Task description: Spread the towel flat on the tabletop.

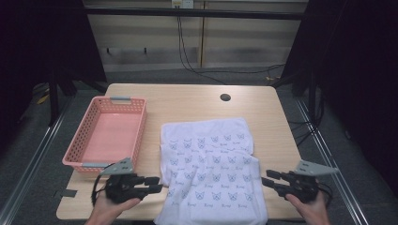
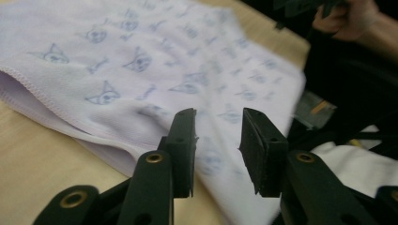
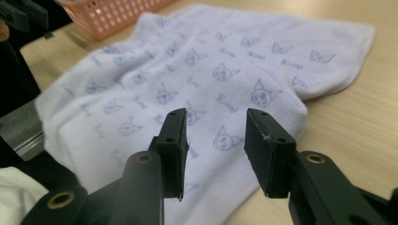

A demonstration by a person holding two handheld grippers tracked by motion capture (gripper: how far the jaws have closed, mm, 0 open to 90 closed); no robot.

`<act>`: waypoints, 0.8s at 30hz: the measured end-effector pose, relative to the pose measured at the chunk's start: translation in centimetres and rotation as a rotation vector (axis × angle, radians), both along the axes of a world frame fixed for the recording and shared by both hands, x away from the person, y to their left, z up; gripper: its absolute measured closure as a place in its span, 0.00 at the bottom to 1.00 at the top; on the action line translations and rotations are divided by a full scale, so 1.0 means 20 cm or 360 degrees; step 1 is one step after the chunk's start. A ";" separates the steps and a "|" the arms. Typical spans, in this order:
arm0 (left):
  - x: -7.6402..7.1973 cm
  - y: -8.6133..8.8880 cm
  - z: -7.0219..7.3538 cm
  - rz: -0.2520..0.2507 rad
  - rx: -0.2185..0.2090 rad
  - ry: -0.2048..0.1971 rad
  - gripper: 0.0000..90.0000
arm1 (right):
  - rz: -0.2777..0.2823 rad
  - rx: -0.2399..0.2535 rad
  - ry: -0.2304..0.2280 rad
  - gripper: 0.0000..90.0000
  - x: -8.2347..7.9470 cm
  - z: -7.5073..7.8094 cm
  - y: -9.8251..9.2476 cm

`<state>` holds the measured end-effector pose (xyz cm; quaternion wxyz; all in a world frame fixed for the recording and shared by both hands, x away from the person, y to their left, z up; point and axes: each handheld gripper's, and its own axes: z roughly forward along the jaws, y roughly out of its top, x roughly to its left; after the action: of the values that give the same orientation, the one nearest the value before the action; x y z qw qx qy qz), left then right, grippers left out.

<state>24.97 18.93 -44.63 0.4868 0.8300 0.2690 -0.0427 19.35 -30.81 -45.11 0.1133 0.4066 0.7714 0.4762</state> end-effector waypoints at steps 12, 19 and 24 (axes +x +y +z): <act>0.17 -0.25 -0.23 -0.0081 0.0300 0.0009 0.84 | 0.0100 -0.0338 0.0183 0.66 0.28 -0.24 0.18; 0.10 -0.17 -0.13 -0.0092 0.0135 -0.0010 0.98 | 0.0141 -0.0262 0.0169 0.98 0.21 -0.18 0.16; -0.07 -0.05 -0.07 -0.0147 0.0009 -0.0002 0.98 | 0.0188 -0.0143 0.0098 0.98 0.06 -0.08 0.13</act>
<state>23.53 17.90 -45.98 0.4820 0.8429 0.2303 -0.0638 20.64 -28.27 -46.79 0.0792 0.3693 0.8178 0.4342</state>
